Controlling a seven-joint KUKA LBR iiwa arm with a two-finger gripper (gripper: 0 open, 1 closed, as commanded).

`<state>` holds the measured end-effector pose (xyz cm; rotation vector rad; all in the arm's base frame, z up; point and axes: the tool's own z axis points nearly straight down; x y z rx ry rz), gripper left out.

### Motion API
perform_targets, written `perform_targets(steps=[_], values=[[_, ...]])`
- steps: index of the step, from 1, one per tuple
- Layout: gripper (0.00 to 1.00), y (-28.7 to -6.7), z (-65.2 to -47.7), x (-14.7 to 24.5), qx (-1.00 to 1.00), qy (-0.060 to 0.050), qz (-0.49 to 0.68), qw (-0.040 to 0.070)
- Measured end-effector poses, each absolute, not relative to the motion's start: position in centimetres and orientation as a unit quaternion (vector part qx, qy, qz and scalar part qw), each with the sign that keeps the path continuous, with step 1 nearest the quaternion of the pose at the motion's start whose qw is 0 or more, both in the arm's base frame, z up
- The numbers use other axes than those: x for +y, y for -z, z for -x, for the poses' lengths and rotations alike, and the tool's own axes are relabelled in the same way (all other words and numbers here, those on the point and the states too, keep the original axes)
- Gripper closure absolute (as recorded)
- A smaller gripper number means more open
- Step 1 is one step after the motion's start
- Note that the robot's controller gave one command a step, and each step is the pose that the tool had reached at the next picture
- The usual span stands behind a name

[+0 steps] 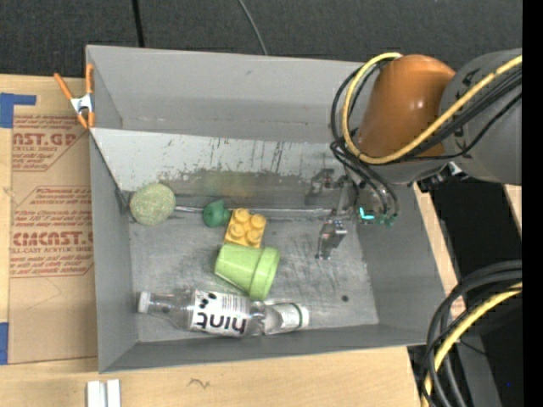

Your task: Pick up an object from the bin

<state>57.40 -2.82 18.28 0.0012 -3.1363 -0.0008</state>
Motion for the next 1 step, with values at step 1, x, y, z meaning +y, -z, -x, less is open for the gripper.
perform_targets(steps=[1], values=[[0.0,-18.64,-57.58,-2.82,-1.0,0.0,-0.001,-0.001]])
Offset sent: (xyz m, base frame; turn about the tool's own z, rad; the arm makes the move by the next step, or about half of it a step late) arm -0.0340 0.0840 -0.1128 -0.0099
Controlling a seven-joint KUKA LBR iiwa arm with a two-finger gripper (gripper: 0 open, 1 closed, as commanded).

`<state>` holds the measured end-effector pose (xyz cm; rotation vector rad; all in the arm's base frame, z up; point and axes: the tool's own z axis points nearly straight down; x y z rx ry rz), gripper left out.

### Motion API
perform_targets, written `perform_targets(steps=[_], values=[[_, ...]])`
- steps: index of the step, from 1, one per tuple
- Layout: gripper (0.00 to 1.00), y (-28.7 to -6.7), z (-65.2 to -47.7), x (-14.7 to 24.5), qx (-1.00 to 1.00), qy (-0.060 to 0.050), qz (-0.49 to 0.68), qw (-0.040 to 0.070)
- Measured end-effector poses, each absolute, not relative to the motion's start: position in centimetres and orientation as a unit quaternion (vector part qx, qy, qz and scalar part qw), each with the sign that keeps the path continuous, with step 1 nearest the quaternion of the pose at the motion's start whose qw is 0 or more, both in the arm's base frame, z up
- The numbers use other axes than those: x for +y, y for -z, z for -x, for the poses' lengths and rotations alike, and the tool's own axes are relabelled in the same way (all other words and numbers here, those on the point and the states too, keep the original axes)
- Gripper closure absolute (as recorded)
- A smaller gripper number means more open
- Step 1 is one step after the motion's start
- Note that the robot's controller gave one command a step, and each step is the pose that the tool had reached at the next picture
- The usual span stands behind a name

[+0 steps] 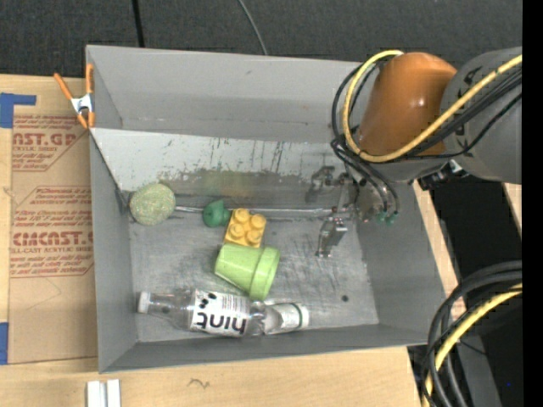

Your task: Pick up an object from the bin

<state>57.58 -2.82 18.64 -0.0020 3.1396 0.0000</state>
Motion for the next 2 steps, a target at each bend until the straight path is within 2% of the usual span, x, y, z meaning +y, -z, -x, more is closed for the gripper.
perform_targets(steps=[1,2], values=[[0.0,-12.8,-55.9,1.4,1.0,0.0,0.002,0.003],[0.0,-11.3,-53.7,4.1,1.0,-0.001,-0.004,-0.005]])
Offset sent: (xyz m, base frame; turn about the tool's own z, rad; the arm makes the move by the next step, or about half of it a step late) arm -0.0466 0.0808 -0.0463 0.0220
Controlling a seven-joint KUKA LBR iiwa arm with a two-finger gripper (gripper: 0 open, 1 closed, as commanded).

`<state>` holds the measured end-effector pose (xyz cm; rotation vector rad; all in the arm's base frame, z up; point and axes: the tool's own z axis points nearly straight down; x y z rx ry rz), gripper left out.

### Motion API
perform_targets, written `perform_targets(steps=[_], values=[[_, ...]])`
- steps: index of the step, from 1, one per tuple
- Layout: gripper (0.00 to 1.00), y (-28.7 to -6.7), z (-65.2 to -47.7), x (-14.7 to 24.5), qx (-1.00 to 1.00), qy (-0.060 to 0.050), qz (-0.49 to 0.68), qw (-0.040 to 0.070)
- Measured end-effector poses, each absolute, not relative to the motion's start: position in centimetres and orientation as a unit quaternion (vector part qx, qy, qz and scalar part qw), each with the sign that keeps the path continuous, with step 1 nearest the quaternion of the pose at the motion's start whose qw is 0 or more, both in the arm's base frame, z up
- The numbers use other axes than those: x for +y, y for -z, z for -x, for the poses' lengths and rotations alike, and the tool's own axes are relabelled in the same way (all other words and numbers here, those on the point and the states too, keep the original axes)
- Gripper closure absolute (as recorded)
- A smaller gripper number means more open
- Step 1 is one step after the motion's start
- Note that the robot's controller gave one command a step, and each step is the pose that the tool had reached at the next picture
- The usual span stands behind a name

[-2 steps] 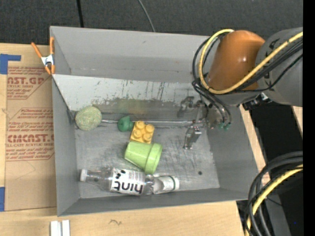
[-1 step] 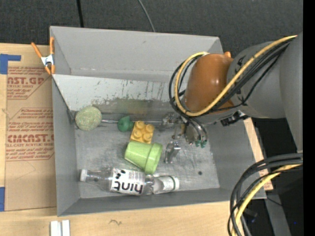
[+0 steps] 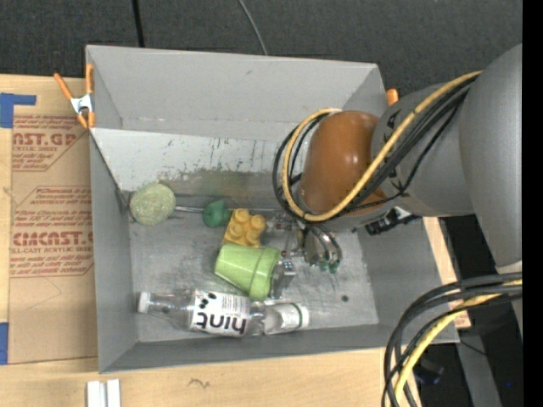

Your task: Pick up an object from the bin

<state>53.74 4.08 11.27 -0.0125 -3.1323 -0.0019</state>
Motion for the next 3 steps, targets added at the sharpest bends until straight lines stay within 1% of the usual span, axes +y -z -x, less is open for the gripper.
perform_targets(steps=[1,2,3], values=[[0.0,-12.6,-52.5,7.3,-1.0,0.0,0.006,-0.002],[0.0,-9.3,-51.7,8.3,-1.0,0.001,0.01,-0.008],[1.0,-7.2,-49.9,8.0,-0.998,0.001,0.064,0.0]])
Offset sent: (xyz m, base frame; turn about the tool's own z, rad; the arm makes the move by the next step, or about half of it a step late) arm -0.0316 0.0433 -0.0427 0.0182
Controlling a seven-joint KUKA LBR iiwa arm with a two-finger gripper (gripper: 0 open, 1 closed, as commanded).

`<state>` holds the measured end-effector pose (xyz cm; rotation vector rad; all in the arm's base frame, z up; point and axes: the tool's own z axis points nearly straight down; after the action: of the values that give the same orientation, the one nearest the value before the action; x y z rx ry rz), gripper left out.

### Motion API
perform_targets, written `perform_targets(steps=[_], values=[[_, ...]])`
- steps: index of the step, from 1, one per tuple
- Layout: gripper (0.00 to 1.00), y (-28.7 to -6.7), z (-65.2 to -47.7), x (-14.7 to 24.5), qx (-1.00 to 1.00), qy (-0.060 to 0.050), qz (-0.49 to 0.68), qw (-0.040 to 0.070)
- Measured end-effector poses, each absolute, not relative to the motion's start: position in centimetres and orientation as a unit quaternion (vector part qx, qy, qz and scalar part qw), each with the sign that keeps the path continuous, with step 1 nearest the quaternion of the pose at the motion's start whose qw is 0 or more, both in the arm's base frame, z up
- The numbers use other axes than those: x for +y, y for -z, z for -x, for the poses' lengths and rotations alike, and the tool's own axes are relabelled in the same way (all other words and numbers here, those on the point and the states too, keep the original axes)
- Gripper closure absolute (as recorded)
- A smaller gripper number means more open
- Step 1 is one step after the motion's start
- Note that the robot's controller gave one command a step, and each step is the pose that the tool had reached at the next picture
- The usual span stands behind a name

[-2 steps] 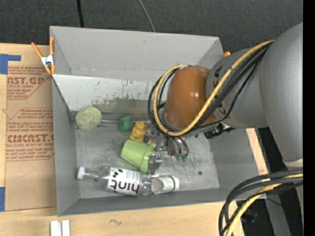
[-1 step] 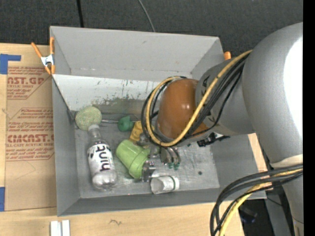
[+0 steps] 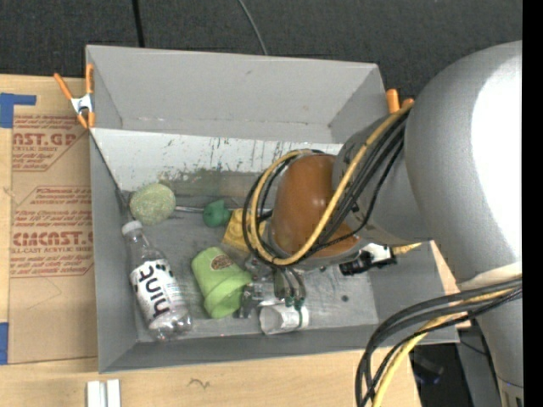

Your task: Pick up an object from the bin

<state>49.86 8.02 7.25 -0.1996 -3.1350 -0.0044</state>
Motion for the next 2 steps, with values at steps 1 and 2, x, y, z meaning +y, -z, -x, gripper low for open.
perform_targets(steps=[1,2], values=[[1.0,-7.25,-49.86,8.02,-0.998,0.001,0.064,0.0],[1.0,-7.43,-49.83,8.03,-0.998,0.001,0.063,0.0]])
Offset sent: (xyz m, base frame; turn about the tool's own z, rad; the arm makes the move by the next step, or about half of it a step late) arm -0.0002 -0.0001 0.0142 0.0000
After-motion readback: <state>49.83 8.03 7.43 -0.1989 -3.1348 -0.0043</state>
